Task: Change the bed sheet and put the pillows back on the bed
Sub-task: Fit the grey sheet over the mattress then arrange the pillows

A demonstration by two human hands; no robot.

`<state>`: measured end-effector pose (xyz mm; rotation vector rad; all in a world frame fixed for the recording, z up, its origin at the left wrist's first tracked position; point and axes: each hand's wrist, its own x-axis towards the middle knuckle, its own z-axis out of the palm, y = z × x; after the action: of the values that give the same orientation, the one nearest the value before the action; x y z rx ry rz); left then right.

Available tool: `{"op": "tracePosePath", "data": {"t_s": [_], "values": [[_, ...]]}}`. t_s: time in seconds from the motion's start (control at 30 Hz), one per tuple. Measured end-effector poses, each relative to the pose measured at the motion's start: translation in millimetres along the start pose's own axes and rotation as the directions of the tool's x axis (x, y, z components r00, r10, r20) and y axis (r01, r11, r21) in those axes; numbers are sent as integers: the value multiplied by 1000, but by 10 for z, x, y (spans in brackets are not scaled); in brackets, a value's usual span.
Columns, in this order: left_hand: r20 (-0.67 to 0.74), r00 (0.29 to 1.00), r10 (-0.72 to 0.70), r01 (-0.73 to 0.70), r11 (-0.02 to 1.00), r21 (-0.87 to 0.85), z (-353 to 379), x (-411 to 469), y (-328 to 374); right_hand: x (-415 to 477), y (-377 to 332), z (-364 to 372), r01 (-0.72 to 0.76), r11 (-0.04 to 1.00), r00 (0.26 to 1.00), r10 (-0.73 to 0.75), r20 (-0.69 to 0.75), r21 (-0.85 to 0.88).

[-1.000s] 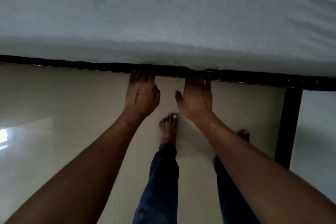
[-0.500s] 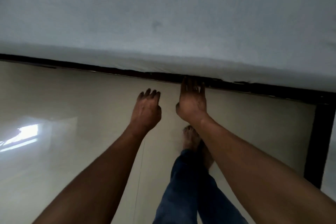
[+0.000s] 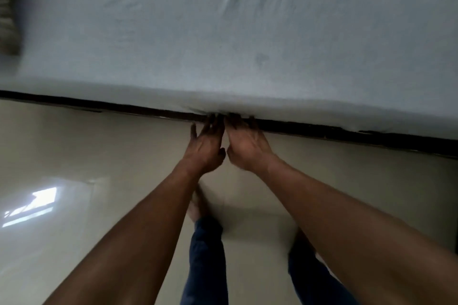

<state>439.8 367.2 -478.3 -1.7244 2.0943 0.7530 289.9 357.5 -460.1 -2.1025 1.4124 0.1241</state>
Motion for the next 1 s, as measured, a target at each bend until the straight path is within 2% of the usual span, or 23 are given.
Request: {"op": "tracePosePath", "data": {"t_s": [0.1,0.2,0.37,0.47,0.6,0.7,0.83,1.0], "values": [[49,998,-50,47,997,57,-53,-228,-156,136,-232,-5,-68,996,987,76,139,-64],[110,994,-26,19,998,58,-277,-459,-218,-72,-530,-59,-122,991,944,131,302,-47],[56,997,46,-46,999,-6,-1110,-863,-357,-438,-1116,-605,-106,994,929,114,352,-41],[-14,1000,26,-27,999,-29,-1660,-1093,-569,-422,-1504,-1044,-112,992,936,122,331,-50],[-116,993,3,-3,1000,-6,-2325,-1276,-1046,-82,-2000,-1621,-89,994,968,103,230,-70],[-116,993,-13,15,1000,17,-2655,-1356,-1389,190,-2244,-1878,-98,990,981,113,161,-100],[-91,996,-23,29,997,65,-3017,-1314,-1722,468,-2430,-2155,-180,984,980,180,81,-13],[-6,1000,5,-5,995,99,-3260,-1092,-1825,601,-2356,-2264,-179,983,976,182,120,-36]]}}
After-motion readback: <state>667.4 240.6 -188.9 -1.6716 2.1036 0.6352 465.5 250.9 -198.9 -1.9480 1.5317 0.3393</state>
